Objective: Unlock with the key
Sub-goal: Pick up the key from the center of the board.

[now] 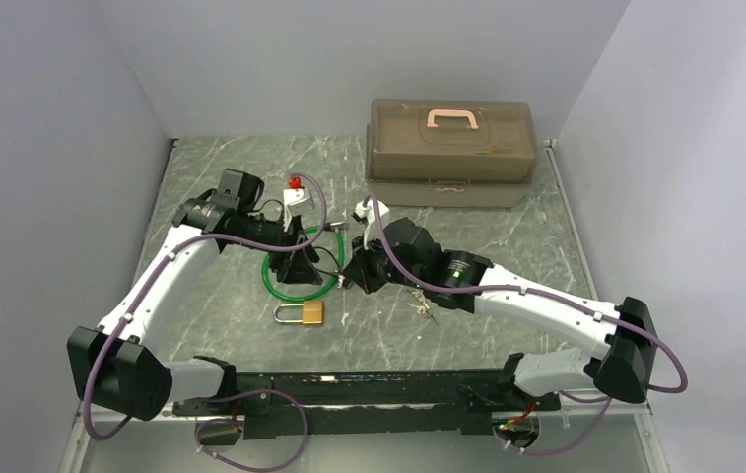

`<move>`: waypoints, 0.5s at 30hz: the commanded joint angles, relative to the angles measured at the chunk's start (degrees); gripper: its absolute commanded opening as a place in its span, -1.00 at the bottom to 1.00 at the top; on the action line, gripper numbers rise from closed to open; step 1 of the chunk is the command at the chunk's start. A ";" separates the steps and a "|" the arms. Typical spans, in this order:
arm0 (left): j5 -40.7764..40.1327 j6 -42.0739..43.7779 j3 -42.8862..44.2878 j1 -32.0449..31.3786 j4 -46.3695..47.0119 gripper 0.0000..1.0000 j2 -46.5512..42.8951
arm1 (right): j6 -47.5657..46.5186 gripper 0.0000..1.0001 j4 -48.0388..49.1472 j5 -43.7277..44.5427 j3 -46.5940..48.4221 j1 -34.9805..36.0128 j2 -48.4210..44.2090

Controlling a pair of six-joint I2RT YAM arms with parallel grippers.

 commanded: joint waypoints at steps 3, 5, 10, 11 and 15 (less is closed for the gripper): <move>2.91 -2.61 -3.26 -2.55 4.65 0.63 -3.90 | -0.54 -1.00 -0.56 5.76 5.33 2.14 -1.84; 1.49 -3.68 -3.98 -3.25 6.89 0.61 -5.37 | -0.53 -1.00 -0.04 6.06 5.49 2.83 -1.87; 0.01 -4.82 -2.57 -3.68 8.26 0.41 -5.94 | -0.37 -1.00 0.24 5.74 5.86 3.70 -1.54; -0.13 -4.96 -2.30 -3.70 8.50 0.35 -5.93 | -0.36 -1.00 0.28 5.72 5.86 3.81 -1.57; -0.86 -4.54 -2.05 -4.75 7.95 0.24 -5.64 | -0.10 -1.00 0.39 5.64 6.25 4.18 -1.52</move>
